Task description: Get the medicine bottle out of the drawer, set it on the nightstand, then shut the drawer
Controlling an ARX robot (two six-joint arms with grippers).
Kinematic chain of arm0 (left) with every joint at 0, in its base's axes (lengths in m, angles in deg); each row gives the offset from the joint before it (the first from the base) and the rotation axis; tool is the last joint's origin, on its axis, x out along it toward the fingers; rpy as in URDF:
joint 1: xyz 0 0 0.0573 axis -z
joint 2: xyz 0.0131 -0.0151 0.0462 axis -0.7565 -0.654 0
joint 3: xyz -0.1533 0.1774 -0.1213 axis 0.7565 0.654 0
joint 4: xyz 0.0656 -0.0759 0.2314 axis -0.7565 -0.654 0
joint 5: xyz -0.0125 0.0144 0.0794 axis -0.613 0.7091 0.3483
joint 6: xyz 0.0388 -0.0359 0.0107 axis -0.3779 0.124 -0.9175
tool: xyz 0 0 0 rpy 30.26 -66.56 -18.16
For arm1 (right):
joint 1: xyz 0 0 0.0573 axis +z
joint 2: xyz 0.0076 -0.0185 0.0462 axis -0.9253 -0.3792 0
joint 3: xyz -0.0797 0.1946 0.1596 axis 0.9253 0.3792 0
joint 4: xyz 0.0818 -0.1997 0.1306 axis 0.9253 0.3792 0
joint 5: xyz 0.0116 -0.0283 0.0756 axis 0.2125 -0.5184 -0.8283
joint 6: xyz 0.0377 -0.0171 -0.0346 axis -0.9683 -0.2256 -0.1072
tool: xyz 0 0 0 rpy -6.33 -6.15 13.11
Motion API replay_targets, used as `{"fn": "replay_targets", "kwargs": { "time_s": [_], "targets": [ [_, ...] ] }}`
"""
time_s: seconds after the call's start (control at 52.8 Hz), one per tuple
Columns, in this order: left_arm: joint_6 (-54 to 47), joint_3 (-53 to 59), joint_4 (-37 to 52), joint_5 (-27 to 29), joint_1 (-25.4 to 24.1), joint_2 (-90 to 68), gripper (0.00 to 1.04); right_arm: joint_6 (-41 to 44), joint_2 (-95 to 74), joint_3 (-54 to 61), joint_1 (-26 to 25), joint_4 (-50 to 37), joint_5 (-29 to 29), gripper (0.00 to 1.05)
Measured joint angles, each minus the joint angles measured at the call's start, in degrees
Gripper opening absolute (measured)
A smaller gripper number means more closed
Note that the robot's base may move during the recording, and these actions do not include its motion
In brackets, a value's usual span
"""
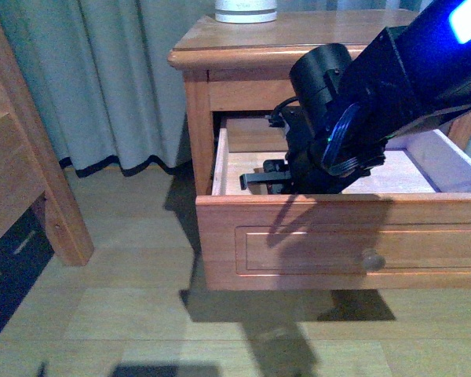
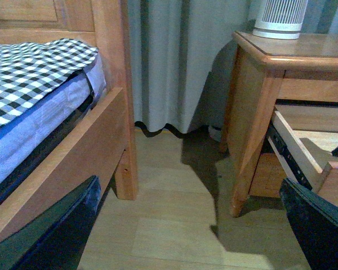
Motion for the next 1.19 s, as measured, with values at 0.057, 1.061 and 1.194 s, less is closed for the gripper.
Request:
{"fn": "replay_targets", "kwargs": {
  "time_s": [0.057, 1.061, 1.194],
  "targets": [
    [0.0, 0.0, 0.0, 0.0, 0.0, 0.0, 0.98, 0.42, 3.48, 0.24, -0.48, -0.94, -0.85, 0.3],
    [0.0, 0.02, 0.0, 0.0, 0.0, 0.0, 0.98, 18.51, -13.92, -55.19, -9.03, 6.36, 6.27, 0.33],
    [0.0, 0.0, 0.0, 0.0, 0.0, 0.0, 0.98, 18.58, -14.27, -53.05, -8.85, 4.98, 7.52, 0.54]
  ]
}}
